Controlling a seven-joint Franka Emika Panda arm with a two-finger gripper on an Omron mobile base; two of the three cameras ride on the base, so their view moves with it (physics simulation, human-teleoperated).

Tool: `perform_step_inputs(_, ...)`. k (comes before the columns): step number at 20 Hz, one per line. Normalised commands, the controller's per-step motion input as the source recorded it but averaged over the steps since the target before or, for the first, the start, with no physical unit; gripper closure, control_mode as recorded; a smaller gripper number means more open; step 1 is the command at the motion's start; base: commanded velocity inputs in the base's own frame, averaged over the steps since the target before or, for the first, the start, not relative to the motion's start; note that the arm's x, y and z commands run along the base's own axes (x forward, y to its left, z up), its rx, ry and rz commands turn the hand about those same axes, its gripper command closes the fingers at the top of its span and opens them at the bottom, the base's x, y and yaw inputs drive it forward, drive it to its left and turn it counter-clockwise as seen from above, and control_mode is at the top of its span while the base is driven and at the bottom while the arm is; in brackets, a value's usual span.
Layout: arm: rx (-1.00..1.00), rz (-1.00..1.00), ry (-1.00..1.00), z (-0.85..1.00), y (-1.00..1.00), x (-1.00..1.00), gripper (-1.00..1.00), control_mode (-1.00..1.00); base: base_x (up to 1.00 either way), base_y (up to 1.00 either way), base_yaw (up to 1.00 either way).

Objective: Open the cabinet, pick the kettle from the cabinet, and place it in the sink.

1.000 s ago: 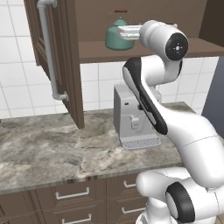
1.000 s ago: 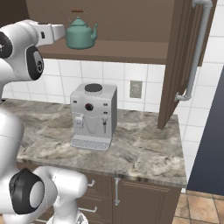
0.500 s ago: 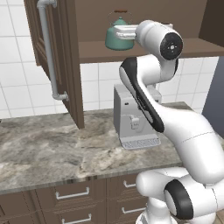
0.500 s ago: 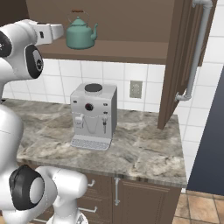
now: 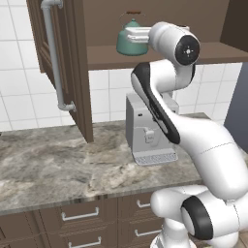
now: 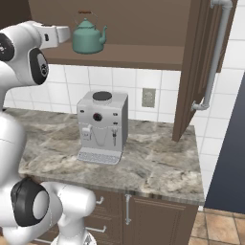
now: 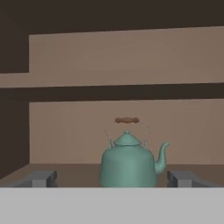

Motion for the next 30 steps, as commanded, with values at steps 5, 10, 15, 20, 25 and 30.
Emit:
perform_step_inputs(5,0.03,0.00,0.03,-0.01,0.08,0.13,-1.00,-1.00,0.00,0.00,0.00)
perform_step_inputs(10,0.04,0.00,0.02,0.00,0.05,0.08,-1.00,-1.00,0.00,0.00,0.00)
perform_step_inputs(15,0.03,0.00,0.03,0.00,0.07,0.08,-1.00,-1.00,0.00,0.00,0.00)
perform_step_inputs(20,0.01,0.00,0.05,-0.01,0.04,0.08,-1.00,-1.00,0.00,0.00,0.00)
perform_step_inputs(25,0.02,0.00,0.07,-0.05,0.00,0.10,-1.00,-1.00,0.00,0.00,0.00)
perform_step_inputs(30,0.00,0.00,0.05,-0.03,0.01,0.10,-1.00,-1.00,0.00,0.00,0.00)
